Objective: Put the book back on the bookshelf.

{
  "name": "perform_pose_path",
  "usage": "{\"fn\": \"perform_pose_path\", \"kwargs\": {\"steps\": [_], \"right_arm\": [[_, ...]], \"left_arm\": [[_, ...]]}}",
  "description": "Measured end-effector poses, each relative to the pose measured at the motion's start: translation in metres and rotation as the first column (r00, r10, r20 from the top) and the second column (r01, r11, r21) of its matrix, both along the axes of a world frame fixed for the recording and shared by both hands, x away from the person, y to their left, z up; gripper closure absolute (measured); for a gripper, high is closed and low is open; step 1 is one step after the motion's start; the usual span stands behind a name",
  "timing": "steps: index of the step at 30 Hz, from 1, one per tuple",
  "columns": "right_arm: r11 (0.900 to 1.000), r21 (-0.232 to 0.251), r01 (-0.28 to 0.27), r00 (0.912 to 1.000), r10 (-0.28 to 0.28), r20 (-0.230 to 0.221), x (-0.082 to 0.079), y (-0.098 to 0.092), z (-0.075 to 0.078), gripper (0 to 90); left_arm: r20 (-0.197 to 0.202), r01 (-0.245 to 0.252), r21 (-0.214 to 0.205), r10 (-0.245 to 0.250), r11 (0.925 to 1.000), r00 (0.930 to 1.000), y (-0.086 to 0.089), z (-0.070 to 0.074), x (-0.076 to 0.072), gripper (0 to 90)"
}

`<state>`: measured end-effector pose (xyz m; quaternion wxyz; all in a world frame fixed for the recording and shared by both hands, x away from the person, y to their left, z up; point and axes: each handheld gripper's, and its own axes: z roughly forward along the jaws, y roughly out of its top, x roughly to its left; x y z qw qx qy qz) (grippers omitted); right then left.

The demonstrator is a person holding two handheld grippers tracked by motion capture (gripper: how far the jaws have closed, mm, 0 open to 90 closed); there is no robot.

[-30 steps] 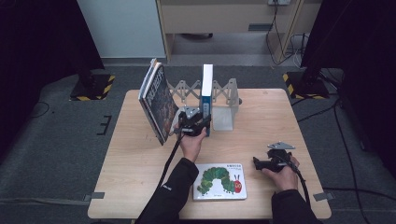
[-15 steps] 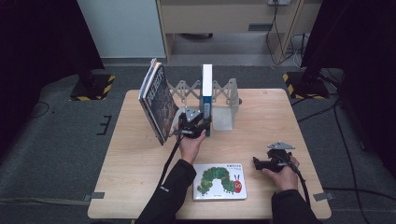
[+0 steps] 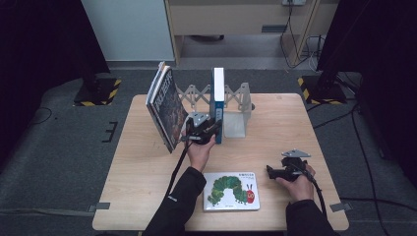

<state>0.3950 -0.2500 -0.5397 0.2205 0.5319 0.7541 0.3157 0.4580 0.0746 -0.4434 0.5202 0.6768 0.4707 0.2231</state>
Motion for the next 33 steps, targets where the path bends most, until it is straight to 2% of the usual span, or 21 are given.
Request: {"fn": "perform_pose_path", "kwargs": {"steps": [6,11,17,25,31,33], "right_arm": [[1.0000,0.000,0.000,1.0000,0.000,0.000,0.000,0.000,0.000,2.7],[1.0000,0.000,0.000,1.0000,0.000,0.000,0.000,0.000,0.000,2.7],[1.0000,0.000,0.000,1.0000,0.000,0.000,0.000,0.000,0.000,2.7],[1.0000,0.002,-0.009,0.9999,0.009,-0.008,0.000,0.000,0.000,0.9],[1.0000,0.001,-0.008,0.9999,0.008,-0.009,0.000,0.001,0.000,0.8],[1.0000,0.000,-0.005,1.0000,0.005,-0.007,0.000,0.001,0.000,1.0]], "left_arm": [[0.004,-0.002,-0.001,0.002,1.0000,1.0000,-0.001,0.001,0.000,69.3],[0.010,-0.002,0.024,0.001,0.9997,1.0000,-0.002,-0.001,0.000,64.0],[0.014,0.037,0.039,-0.038,0.9985,0.9992,0.001,0.001,-0.003,58.9],[0.024,0.088,0.063,-0.090,0.9941,0.9957,0.016,0.015,-0.021,53.1],[-0.002,0.110,0.051,-0.110,0.9927,0.9940,0.034,0.025,-0.036,50.2],[0.000,0.110,0.071,-0.110,0.9914,0.9939,0.040,0.027,-0.042,49.4]]}}
